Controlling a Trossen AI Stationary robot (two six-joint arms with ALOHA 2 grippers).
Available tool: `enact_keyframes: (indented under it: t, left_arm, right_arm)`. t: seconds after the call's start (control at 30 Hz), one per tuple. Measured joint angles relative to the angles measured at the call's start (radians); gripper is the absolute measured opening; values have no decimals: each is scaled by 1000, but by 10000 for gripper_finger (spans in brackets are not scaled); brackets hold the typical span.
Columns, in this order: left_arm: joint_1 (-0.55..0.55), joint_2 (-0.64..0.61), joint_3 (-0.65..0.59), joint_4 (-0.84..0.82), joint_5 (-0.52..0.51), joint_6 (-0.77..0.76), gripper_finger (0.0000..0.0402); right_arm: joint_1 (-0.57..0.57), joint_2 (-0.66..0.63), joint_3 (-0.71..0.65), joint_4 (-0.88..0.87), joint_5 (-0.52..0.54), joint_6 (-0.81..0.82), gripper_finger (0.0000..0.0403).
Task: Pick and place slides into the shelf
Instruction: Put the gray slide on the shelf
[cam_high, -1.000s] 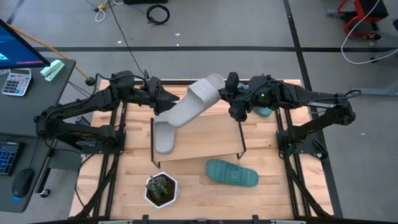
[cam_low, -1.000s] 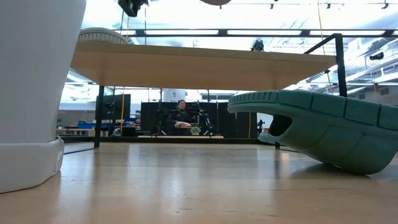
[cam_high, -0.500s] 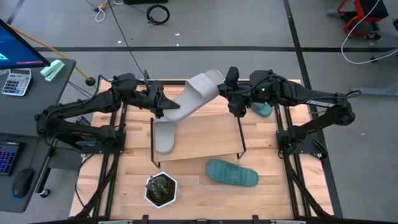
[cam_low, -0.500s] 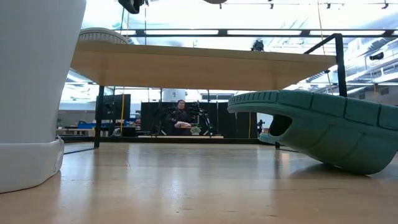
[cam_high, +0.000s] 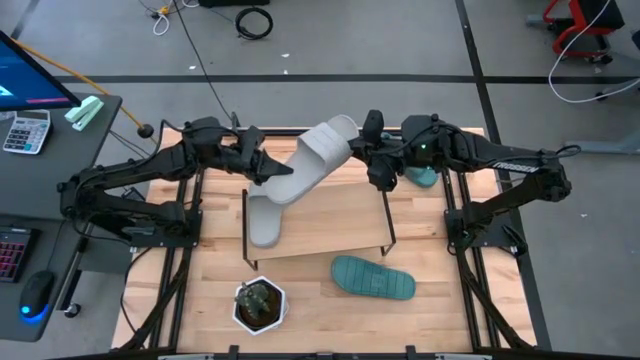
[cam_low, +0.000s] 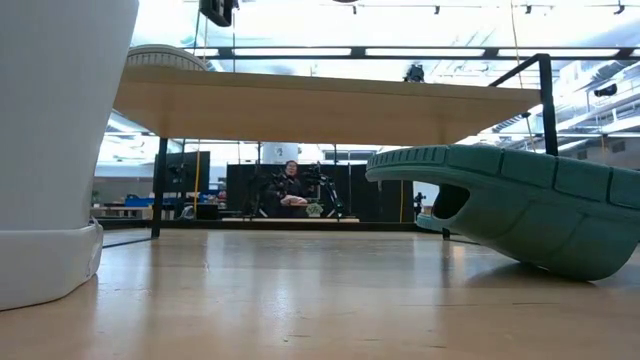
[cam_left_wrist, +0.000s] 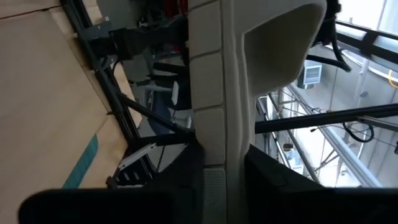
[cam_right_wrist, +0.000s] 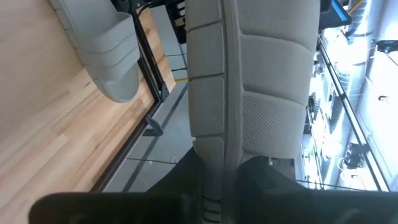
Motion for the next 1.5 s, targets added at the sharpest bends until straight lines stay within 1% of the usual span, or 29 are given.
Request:
enact_keyframes:
  t: [0.13,0.27,0.4,0.57,0.67,0.77,0.93,1.03,1.13,1.2,1.27,1.33,1.37,1.4,1.5]
  left_arm:
    - [0,0,0,28,-7,7,74]
    - [0,0,-1,27,-21,33,75]
    - [0,1,-1,30,-43,50,85]
    - [-1,1,-1,33,-90,71,72]
    - [-1,0,-1,34,-151,87,72]
    - [-7,-8,-1,34,-234,96,72]
    - [-56,-15,-1,36,-379,61,72]
    - [-118,-15,-1,38,-504,18,72]
    - [-190,-15,-1,26,-634,-6,71]
    - [-241,-15,-1,10,-726,-14,71]
    - [-290,-15,-1,-11,-815,-24,71]
    - [-338,-15,-1,-24,-896,-35,71]
    - [-361,-15,-1,-29,-936,-39,71]
    - [-383,-15,-1,-37,-973,-52,71]
    - [-442,-15,-1,-66,-1075,-79,71]
  right_arm:
    - [0,-1,1,8,2,0,72]
    - [-1,-1,1,16,6,6,100]
    - [-1,0,1,18,4,30,145]
    - [-3,0,1,21,17,35,216]
    - [-17,0,1,26,91,35,254]
    - [-47,-1,1,26,180,47,280]
    - [-105,-11,1,21,235,117,302]
    - [-142,-13,1,20,258,178,304]
    - [-180,-13,1,16,286,300,302]
    - [-210,-13,1,12,287,423,298]
    - [-240,-13,1,-7,283,583,295]
    - [-274,-13,1,-37,248,783,292]
    - [-293,-13,1,-59,205,896,290]
    - [-313,-13,1,-83,141,1008,289]
    - [-376,-3,1,-113,-125,1290,284]
